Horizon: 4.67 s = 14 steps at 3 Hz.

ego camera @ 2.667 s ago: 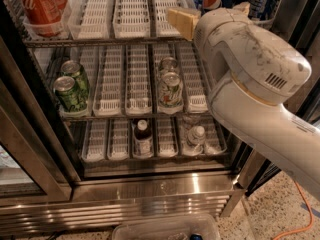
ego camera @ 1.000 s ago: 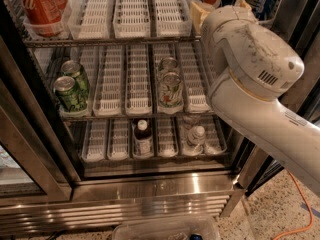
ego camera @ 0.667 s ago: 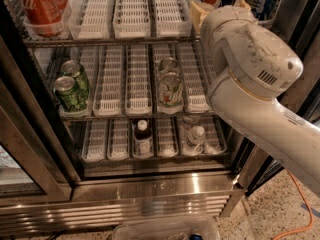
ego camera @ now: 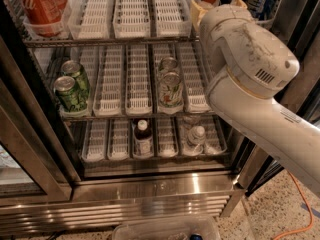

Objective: Pick pepsi can from top shelf of fridge

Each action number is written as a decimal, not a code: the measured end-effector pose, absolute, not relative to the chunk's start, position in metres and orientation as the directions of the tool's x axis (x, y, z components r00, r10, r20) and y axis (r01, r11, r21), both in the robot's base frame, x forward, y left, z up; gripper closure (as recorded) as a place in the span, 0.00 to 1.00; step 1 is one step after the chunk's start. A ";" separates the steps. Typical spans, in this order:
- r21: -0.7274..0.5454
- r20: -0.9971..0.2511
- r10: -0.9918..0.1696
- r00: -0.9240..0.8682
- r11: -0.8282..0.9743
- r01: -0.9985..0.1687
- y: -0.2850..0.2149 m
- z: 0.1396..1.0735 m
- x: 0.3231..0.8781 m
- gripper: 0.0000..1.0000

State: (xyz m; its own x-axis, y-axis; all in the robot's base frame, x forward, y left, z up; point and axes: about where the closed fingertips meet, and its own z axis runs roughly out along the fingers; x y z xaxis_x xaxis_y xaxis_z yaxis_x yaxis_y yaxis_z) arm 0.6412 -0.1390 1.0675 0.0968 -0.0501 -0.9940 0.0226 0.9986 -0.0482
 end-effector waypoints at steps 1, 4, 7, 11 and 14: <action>-0.047 -0.994 -0.048 0.100 0.999 0.020 -0.138 1.069 0.641 0.77; -0.028 -0.988 -0.028 0.149 1.000 0.001 -0.136 1.090 0.630 1.00; -0.027 -0.983 -0.023 0.182 0.999 -0.020 -0.134 1.104 0.619 1.00; 0.062 -0.983 0.075 0.165 0.995 -0.079 -0.129 1.111 0.580 1.00; 0.212 -0.956 0.271 0.109 0.902 -0.376 -0.077 1.118 0.544 1.00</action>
Offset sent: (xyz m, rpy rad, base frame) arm -0.0083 0.0041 0.0121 0.0462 -0.0241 0.0207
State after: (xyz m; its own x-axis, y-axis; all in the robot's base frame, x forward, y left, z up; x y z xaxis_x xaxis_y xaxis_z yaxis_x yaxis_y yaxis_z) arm 0.5443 -0.0774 1.1176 0.1092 0.2706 -0.9565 -0.3760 0.9020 0.2122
